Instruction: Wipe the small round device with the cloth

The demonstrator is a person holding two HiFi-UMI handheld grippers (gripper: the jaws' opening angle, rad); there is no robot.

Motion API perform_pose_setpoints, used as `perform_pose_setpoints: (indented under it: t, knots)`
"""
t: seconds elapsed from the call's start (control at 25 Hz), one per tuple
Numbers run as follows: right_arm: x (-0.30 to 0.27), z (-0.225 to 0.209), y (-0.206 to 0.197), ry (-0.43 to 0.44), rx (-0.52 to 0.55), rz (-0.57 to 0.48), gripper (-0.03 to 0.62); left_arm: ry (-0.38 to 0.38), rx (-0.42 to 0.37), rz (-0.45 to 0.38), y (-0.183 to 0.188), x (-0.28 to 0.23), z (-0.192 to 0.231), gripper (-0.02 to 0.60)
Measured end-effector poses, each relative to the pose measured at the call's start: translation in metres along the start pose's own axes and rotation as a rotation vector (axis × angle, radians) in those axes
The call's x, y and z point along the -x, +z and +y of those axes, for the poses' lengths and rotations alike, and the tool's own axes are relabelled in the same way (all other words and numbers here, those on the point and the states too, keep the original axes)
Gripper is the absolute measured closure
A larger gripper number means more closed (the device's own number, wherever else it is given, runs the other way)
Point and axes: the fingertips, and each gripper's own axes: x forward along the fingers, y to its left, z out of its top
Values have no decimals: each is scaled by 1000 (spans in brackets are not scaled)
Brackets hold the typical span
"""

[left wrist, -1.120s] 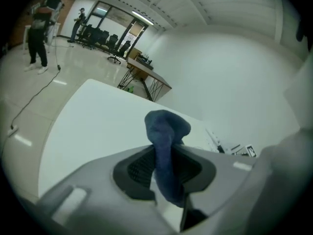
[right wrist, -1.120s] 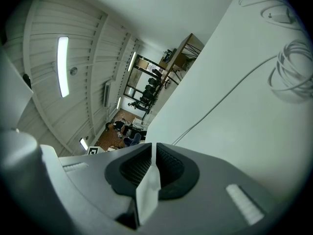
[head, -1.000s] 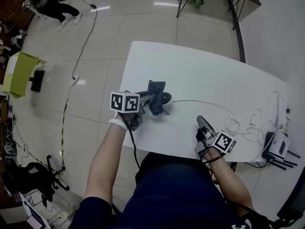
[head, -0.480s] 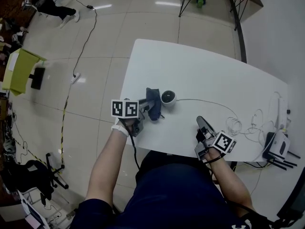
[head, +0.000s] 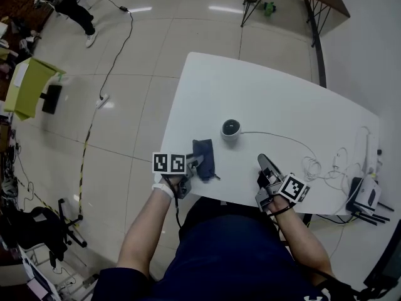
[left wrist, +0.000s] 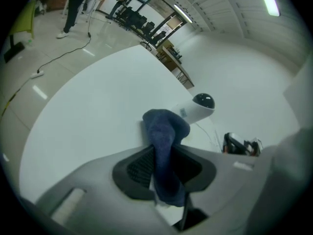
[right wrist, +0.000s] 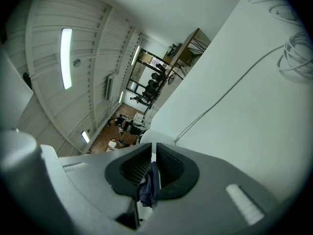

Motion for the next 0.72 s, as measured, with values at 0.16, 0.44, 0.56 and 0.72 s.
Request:
perform_pose_setpoints:
  t: [0.16,0.44,0.56,0.72]
  knots:
    - [-4,4,-9,-10,4,5,559,277,-262,-18,4,14,17,353]
    - [-6,19,-22,-37,46,-1,559,372,-526,-107,16,33,5,339]
    - [-1,29,-17,-79,143,-39,563,309,-501,-222,21,56,-19,359]
    - [8,57,-12,-105,262,-81,569,156,-474,-380,25,83,-76,466]
